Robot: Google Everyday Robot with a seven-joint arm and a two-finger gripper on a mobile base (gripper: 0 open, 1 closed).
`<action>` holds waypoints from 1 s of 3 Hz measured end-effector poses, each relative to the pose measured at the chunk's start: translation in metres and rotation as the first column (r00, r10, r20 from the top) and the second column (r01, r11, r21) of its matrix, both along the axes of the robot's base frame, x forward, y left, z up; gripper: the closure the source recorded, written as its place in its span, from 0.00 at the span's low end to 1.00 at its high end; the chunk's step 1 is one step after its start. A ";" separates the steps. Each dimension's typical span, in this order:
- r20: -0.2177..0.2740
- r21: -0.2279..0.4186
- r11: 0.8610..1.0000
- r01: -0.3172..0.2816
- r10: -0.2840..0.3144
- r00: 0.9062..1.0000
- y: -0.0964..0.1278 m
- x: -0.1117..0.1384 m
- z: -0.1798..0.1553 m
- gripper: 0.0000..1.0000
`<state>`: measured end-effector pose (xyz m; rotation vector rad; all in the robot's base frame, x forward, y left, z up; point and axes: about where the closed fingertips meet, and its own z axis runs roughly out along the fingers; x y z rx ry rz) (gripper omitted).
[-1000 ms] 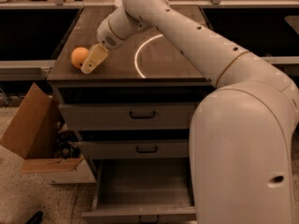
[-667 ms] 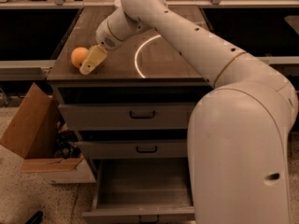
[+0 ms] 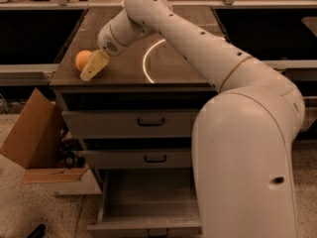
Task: Place orange into bottom drawer
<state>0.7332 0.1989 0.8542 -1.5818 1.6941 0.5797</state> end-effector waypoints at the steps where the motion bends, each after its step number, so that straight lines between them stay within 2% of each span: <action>1: -0.012 0.003 1.000 -0.006 0.006 1.000 0.006 0.000 -0.003 0.18; 3: -0.020 0.014 1.000 -0.010 0.010 1.000 0.009 -0.006 -0.005 0.65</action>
Offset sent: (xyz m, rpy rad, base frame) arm 0.0004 0.0075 -0.0012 0.0143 0.0162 0.0039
